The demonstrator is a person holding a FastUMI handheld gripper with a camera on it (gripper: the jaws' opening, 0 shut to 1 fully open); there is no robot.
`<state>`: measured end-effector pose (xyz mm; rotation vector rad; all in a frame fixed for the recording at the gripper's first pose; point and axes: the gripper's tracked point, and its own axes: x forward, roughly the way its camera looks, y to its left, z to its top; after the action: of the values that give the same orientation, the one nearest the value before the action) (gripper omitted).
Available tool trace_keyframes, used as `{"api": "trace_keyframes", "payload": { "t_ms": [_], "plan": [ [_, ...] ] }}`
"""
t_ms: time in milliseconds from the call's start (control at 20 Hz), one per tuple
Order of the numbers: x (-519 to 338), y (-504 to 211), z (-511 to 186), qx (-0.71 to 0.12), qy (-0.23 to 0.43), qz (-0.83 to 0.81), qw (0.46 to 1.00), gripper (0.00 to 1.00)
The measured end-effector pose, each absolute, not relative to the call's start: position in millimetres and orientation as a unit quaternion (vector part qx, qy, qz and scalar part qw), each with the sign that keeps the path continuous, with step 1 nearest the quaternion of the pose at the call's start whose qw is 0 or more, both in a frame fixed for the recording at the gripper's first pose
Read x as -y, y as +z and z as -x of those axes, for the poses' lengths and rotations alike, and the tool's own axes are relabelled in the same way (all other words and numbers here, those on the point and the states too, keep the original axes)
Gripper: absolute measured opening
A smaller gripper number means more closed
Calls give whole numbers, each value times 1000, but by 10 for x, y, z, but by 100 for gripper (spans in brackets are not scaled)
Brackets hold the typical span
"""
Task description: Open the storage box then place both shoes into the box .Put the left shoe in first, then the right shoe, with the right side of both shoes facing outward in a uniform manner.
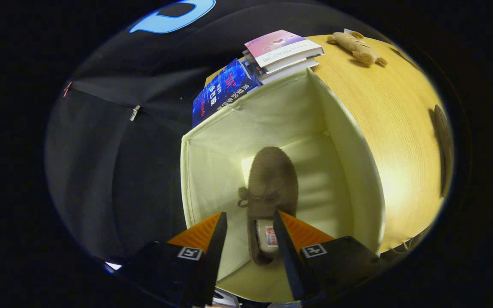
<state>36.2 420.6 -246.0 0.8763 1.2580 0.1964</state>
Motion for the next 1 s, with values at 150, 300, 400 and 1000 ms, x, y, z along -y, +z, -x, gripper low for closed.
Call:
{"api": "trace_keyframes", "payload": {
  "t_ms": [150, 300, 400, 1000],
  "plan": [
    [-4115, -2342, -329, -557, 110, -391, 724, 92],
    [-3948, -2136, -268, -538, 139, -376, 742, 99],
    [-3717, -1958, -268, -513, 153, -360, 764, 99],
    [-1350, -1961, 119, -454, 73, -261, 849, 99]
  ]
}}
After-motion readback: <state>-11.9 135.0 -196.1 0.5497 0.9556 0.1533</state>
